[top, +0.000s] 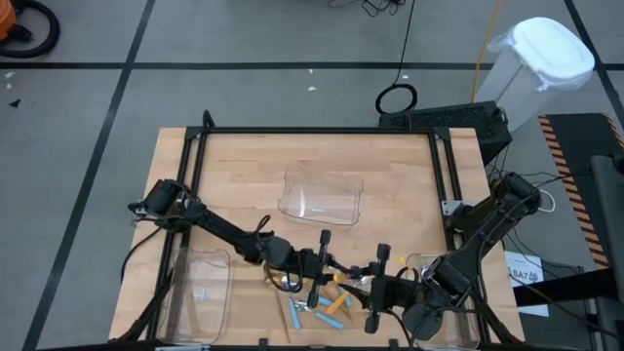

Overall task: Sort silverware by color (type)
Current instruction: Put the yellow spoon into the bottom right transparent bin

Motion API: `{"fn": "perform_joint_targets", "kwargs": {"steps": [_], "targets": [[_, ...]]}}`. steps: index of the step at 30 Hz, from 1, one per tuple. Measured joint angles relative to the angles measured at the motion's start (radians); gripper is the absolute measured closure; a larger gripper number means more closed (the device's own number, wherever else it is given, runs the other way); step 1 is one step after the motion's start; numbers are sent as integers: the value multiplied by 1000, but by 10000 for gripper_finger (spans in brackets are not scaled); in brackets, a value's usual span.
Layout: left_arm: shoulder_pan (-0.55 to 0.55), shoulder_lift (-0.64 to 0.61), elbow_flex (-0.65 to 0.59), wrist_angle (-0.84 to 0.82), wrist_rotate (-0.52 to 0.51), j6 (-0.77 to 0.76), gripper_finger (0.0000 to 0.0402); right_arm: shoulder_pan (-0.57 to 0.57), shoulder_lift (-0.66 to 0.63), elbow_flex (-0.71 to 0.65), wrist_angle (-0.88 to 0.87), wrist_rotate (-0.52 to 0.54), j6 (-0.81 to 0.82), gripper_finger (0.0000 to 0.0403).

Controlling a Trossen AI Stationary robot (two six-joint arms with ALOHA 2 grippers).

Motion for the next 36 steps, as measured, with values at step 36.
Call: {"fn": "perform_joint_targets", "kwargs": {"steps": [36], "targets": [[8,0,0,-339,-561,312,376,80,-3,0,-97,94,267,261]]}}
